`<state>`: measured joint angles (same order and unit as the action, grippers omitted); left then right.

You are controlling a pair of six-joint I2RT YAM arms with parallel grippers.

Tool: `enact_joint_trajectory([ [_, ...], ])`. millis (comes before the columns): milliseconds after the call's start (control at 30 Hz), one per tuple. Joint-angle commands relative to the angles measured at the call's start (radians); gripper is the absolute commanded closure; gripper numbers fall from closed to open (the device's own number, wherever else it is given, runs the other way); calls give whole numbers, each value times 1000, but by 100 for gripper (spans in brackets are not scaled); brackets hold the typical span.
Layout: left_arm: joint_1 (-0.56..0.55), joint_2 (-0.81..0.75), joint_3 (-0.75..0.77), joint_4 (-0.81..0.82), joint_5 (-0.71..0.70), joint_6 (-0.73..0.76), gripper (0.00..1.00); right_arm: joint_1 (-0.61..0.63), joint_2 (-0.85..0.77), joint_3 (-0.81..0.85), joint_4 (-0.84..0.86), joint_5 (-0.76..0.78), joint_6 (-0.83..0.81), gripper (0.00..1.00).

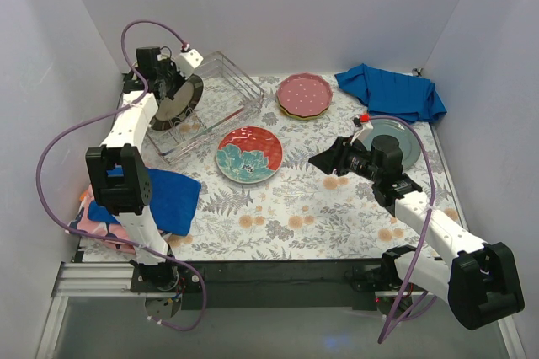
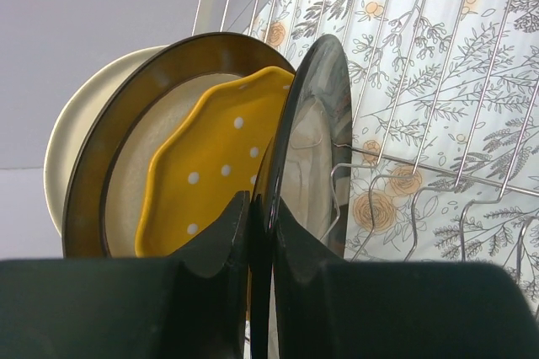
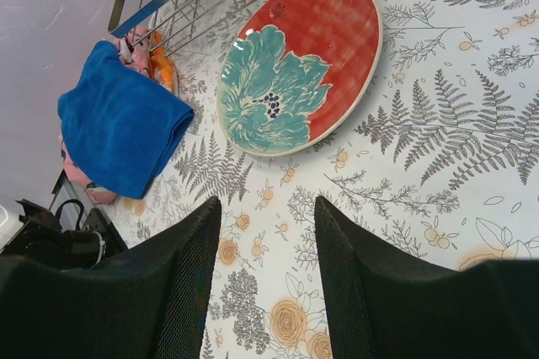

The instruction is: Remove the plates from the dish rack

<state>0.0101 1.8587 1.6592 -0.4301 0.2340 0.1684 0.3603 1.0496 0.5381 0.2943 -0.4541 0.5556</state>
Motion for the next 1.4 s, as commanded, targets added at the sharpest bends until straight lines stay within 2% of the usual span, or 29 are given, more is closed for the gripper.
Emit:
enact_joint_trajectory([
  [0,-45,-78,-26,-22,51,-30,100,2,-3,-1,51,6,-22,45],
  [267,-56,-90,-35,-3,8,-3,100,2,-2,0,49,6,-22,45],
  [533,-61,-145,-116,149,-4,-15,100,3,-13,-1,51,12,-25,45],
  [1367,-90,-176,-73,159,-62,-4,100,2,-11,2,51,17,-23,45],
])
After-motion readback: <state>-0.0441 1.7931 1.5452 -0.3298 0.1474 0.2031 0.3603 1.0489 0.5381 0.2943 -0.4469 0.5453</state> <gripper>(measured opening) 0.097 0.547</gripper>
